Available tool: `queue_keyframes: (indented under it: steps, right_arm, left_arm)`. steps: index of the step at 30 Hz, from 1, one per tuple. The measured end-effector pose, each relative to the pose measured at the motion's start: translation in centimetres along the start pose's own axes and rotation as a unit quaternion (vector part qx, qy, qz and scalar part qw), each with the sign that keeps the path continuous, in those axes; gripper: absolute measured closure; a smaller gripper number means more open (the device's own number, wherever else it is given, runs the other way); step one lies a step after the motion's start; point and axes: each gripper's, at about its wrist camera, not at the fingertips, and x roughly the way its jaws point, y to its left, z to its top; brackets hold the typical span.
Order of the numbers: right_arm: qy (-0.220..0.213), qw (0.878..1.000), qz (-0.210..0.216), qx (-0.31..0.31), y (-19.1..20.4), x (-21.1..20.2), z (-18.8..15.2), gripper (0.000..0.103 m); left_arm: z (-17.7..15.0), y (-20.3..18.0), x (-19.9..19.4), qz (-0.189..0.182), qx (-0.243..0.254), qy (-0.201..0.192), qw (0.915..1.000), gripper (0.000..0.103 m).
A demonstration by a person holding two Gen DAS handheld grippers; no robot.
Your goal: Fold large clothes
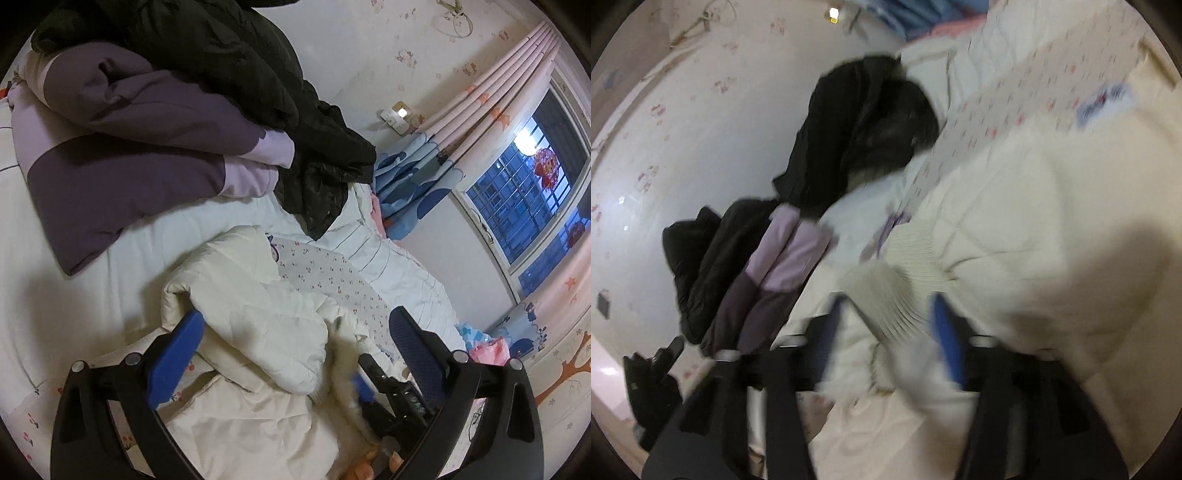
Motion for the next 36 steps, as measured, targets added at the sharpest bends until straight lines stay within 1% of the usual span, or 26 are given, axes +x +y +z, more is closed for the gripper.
queue_keyframes:
  steps: [1, 3, 6, 7, 8, 9, 10, 11, 12, 14, 15, 17, 18, 19, 20, 21, 23, 25, 26, 29, 30, 31, 33, 34, 35, 36]
  right_arm:
    - [0.007, 1.0, 0.0, 0.001, 0.3, 0.1, 0.0, 0.035]
    - [0.016, 1.0, 0.014, 0.002, 1.7, -0.5, 0.5, 0.029]
    - [-0.011, 0.999, 0.044, -0.005, 3.4, -3.5, 0.8, 0.028]
    - [-0.029, 0.999, 0.045, -0.008, 3.8, -5.1, 0.9, 0.028]
    - [-0.055, 0.998, 0.025, -0.013, 3.9, -7.2, 0.9, 0.027]
    - [-0.075, 0.997, 0.003, -0.016, 3.5, -8.8, 0.7, 0.023]
    - [-0.101, 0.994, -0.041, -0.017, 2.3, -10.6, 0.5, 0.015]
    - [-0.106, 0.991, -0.084, -0.011, 1.0, -11.2, 0.4, 0.012]
    - [-0.074, 0.989, -0.127, 0.009, -1.3, -10.7, 0.6, 0.011]
    - [0.001, 0.99, -0.136, 0.034, -4.2, -9.4, 0.8, 0.024]
    - [-0.006, 0.991, -0.129, 0.04, -4.1, -10.3, 1.0, 0.025]
    - [-0.023, 0.995, -0.097, 0.023, -1.9, -12.8, 1.2, 0.025]
    - [-0.031, 0.994, -0.1, -0.004, -0.4, -14.1, 1.1, 0.025]
    - [-0.035, 0.994, -0.106, -0.023, 0.6, -15.2, 0.9, 0.021]
    - [-0.046, 0.991, -0.117, -0.045, 1.6, -17.0, 0.3, 0.018]
    - [-0.061, 0.987, -0.135, -0.057, 1.9, -18.6, -0.5, 0.011]
    - [-0.082, 0.98, -0.169, -0.059, 1.0, -20.9, -1.9, 0.01]
    - [-0.082, 0.981, -0.173, -0.014, -2.0, -22.4, -2.9, 0.01]
    - [-0.083, 0.982, -0.168, 0.005, -3.2, -22.9, -3.1, 0.01]
    - [-0.092, 0.984, -0.128, 0.081, -6.2, -23.6, -3.0, 0.01]
    - [-0.095, 0.985, -0.118, 0.087, -6.3, -23.6, -2.8, 0.01]
    - [-0.094, 0.986, -0.113, 0.084, -6.2, -23.7, -2.7, 0.01]
    - [-0.087, 0.987, -0.108, 0.08, -6.0, -23.4, -2.4, 0.01]
    - [-0.084, 0.988, -0.102, 0.085, -6.1, -23.2, -2.3, 0.01]
    - [-0.083, 0.988, -0.101, 0.088, -6.2, -22.9, -2.3, 0.01]
    - [-0.082, 0.987, -0.103, 0.089, -6.2, -22.8, -2.2, 0.01]
  left_arm:
    - [-0.1, -0.1, 0.1, 0.001, 0.003, 0.002, 1.0, 0.007]
    - [-0.2, -0.3, 0.3, 0.004, 0.011, 0.008, 0.9999, 0.007]
    - [-0.3, -0.8, 0.9, 0.005, 0.036, 0.024, 0.9991, 0.007]
    - [-0.4, -1.2, 1.2, 0.009, 0.058, 0.032, 0.9978, 0.007]
    - [-0.5, -1.6, 1.3, 0.014, 0.079, 0.035, 0.9962, 0.007]
    - [-0.7, -2.0, 1.5, 0.021, 0.103, 0.037, 0.9938, 0.007]
    - [-1.1, -2.7, 1.5, 0.031, 0.139, 0.033, 0.9893, 0.007]
    - [-1.4, -3.2, 1.6, 0.041, 0.167, 0.027, 0.9847, 0.007]
    - [-1.9, -3.8, 1.8, 0.053, 0.199, 0.024, 0.9783, 0.007]
    - [-2.8, -4.8, 2.1, 0.073, 0.26, 0.015, 0.9629, 0.007]
    - [-3.4, -5.4, 2.3, 0.083, 0.295, 0.01, 0.9519, 0.007]
    - [-5.1, -6.8, 2.7, 0.088, 0.389, 0.008, 0.917, 0.007]
    - [-5.8, -7.2, 2.7, 0.087, 0.42, 0.011, 0.9032, 0.007]
    - [-7.0, -7.7, 2.7, 0.087, 0.469, 0.009, 0.879, 0.007]
    - [-7.9, -8.1, 2.7, 0.087, 0.502, 0.004, 0.8604, 0.007]
    - [-9.0, -8.3, 3.0, 0.083, 0.541, 0.006, 0.8371, 0.007]
    - [-10.1, -8.7, 4.0, 0.079, 0.577, 0.027, 0.8127, 0.007]
    - [-10.9, -9.2, 5.4, 0.084, 0.609, 0.049, 0.7871, 0.007]
    - [-11.1, -9.3, 5.9, 0.088, 0.619, 0.055, 0.7783, 0.007]
    - [-11.8, -9.0, 8.6, 0.093, 0.669, 0.113, 0.7288, 0.007]
    - [-11.9, -8.8, 9.3, 0.099, 0.681, 0.125, 0.715, 0.007]
    - [-11.5, -8.4, 10.4, 0.11, 0.685, 0.14, 0.7061, 0.007]
    - [-10.9, -8.0, 11.8, 0.119, 0.683, 0.162, 0.7022, 0.007]
    - [-10.7, -7.8, 12.6, 0.126, 0.686, 0.173, 0.6951, 0.007]
    - [-10.7, -7.7, 13.2, 0.132, 0.695, 0.179, 0.6842, 0.007]
    - [-11.0, -7.5, 13.9, 0.141, 0.708, 0.186, 0.6659, 0.007]
